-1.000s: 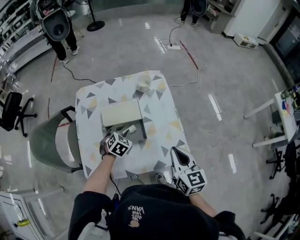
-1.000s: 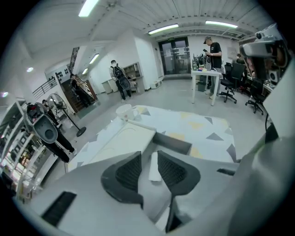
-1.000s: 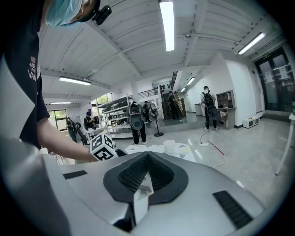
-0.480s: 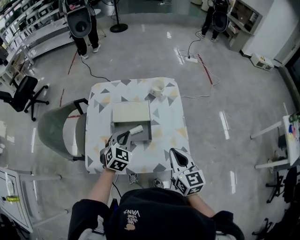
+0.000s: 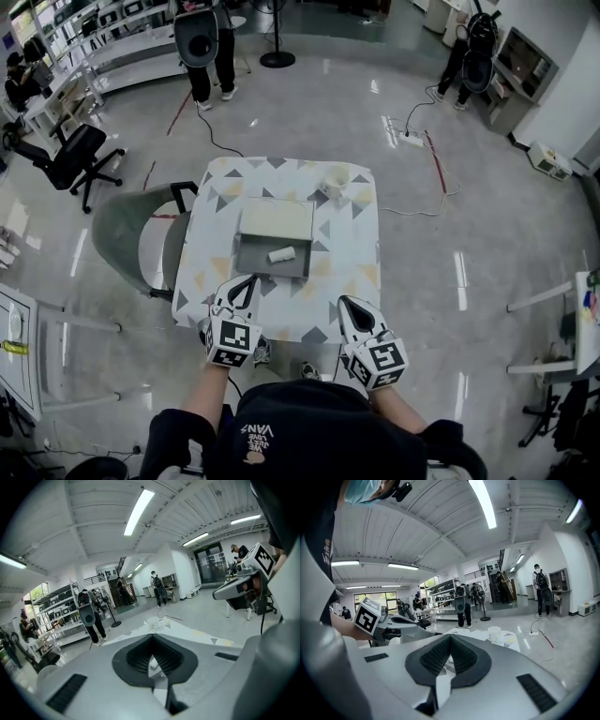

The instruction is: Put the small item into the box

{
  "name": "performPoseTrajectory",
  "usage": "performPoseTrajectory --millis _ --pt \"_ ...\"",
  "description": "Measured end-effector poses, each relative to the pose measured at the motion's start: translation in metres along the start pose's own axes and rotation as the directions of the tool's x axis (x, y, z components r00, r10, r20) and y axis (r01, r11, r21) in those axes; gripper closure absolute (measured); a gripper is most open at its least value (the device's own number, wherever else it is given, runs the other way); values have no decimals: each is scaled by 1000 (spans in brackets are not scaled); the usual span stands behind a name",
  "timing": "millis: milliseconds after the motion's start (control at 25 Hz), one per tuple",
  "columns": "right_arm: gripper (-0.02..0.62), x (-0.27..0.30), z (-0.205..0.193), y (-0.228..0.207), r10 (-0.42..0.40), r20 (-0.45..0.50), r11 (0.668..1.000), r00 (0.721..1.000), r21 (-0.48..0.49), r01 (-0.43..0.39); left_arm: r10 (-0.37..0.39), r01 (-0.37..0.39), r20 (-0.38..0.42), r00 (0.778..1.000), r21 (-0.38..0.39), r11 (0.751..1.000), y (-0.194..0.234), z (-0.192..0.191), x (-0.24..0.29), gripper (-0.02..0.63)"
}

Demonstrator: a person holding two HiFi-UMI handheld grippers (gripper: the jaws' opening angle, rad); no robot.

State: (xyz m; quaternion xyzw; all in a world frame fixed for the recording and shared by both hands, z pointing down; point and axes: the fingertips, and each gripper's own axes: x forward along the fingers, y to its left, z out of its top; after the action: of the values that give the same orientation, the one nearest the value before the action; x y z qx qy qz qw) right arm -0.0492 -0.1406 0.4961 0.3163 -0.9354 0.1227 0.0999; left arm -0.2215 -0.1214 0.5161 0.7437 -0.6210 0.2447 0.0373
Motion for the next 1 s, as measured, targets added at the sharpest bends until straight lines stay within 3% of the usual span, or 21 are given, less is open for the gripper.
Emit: performPoseTrajectory --millis 440,1000 --pt "597 -14 -2 11 128 -8 991 992 -42 -129 109 -106 17 994 -133 985 -34 1 -69 600" --pt "597 -40 -8 13 179 -20 981 984 -66 -180 204 -202 -7 979 -189 961 -61 -10 -122 600"
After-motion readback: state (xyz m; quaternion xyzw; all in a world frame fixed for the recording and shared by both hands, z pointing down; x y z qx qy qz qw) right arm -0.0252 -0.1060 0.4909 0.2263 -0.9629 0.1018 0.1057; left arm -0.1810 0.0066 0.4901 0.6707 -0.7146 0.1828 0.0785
